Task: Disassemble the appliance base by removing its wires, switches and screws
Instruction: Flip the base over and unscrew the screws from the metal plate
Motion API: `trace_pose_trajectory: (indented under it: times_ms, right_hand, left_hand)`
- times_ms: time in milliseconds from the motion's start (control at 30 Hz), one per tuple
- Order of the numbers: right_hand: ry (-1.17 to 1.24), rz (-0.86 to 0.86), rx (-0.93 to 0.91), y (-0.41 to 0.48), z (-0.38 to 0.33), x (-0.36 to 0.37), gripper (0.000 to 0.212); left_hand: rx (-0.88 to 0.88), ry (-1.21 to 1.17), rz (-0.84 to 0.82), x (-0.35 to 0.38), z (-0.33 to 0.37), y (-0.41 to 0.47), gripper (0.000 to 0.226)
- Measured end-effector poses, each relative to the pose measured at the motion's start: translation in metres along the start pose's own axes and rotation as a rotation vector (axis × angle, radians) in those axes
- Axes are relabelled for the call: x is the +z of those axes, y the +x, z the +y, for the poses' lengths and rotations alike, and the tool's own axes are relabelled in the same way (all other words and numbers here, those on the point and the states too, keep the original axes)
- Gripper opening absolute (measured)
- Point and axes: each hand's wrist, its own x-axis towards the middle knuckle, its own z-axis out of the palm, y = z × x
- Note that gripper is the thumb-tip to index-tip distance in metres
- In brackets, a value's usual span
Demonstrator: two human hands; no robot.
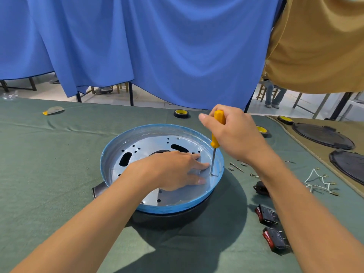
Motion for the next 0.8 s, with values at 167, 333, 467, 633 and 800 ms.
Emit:
trace_pose_trajectory:
  times_ms: [167, 333, 467, 633, 800]
  right_hand:
    - [-0.167, -0.080, 0.023, 0.004, 0.004, -0.015, 0.021]
    - [-0.250, -0.137, 0.016, 0.005, 0.005, -0.016, 0.024]
    - [-0.301, 0.014, -0.058, 0.004, 0.005, -0.014, 0.043]
    - [-0.255, -0.042, -0.037, 0.007, 0.009, -0.017, 0.018]
    - [-0.246, 0.061, -0.054, 0.008, 0.011, -0.014, 0.036]
  left_hand:
    - [-0.009, -0.008, -0.007, 0.000, 0.001, -0.003, 0.052]
    - [-0.006, -0.009, -0.008, -0.001, 0.003, -0.004, 0.052]
    - [-0.009, -0.019, -0.006, 0.000, 0.003, -0.004, 0.052]
    - [-0.001, -0.024, 0.002, 0.000, 0.002, -0.004, 0.052]
    - [0.003, -0.034, 0.005, 0.001, 0.002, -0.004, 0.052]
